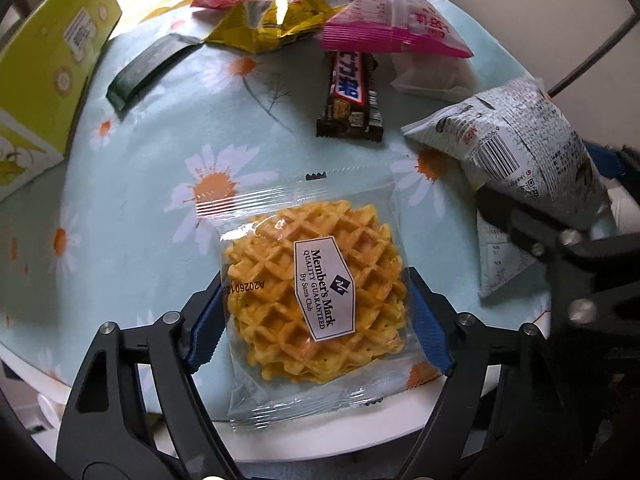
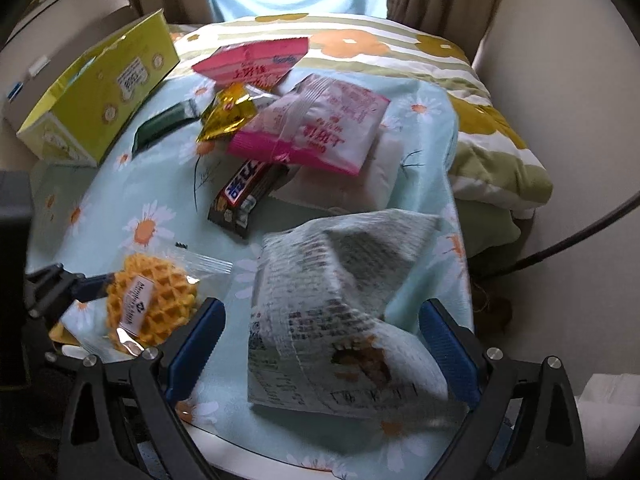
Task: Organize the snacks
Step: 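Grasp the wrapped waffle with the left tool while the right grasps the grey printed bag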
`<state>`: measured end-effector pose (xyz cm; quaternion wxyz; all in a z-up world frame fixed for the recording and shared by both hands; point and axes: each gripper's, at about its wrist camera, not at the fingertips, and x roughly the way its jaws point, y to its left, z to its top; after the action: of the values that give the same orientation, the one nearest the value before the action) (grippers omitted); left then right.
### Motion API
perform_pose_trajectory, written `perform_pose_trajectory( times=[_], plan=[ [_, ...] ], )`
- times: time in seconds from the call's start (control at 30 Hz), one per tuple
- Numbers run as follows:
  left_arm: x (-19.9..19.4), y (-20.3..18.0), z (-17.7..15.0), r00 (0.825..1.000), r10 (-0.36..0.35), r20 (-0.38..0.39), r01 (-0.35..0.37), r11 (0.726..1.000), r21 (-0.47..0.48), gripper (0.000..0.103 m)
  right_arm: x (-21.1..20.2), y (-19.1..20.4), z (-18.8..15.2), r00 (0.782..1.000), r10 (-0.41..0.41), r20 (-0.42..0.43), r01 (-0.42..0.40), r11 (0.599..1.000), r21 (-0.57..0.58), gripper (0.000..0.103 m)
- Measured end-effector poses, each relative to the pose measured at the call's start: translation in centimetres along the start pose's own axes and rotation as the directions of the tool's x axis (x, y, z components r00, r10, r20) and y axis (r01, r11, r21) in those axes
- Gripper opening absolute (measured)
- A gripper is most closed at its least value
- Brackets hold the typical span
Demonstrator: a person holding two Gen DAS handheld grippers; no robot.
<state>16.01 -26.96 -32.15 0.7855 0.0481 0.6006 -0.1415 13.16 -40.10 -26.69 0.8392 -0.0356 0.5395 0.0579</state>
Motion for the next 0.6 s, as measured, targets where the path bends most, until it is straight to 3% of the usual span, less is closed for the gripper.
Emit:
perform_pose_trajectory(
  times=[0.13,0.27,0.43,0.6],
  plan=[
    [-0.1,1.2,0.8,1.000,-0.012,-0.003,0.012,0.999,-0.037,0.078,1.4,0.2,-0.2,0.999,0.023,-0.028,-0.023,1.000,0.004,0.079],
    [-0.3,2.8,0.3,1.000,-0.014,0.005,0.014,0.999,-0.048,0.078,1.9,0.2,-0.2,1.000,0.015,-0.025,-0.015,1.000,0.002,0.077],
    [-0.6,4.0,-1.1,1.000,-0.005,0.018,0.006,0.999,-0.054,0.077,2.0,-0.3,-0.2,1.000,-0.002,-0.015,0.002,1.000,0.008,0.065],
    [-2.4,3.8,-1.7,0.999,-0.009,0.036,0.012,0.998,-0.063,0.077,1.1,-0.7,-0.3,1.000,0.016,0.010,-0.017,0.999,0.043,0.061]
  ],
)
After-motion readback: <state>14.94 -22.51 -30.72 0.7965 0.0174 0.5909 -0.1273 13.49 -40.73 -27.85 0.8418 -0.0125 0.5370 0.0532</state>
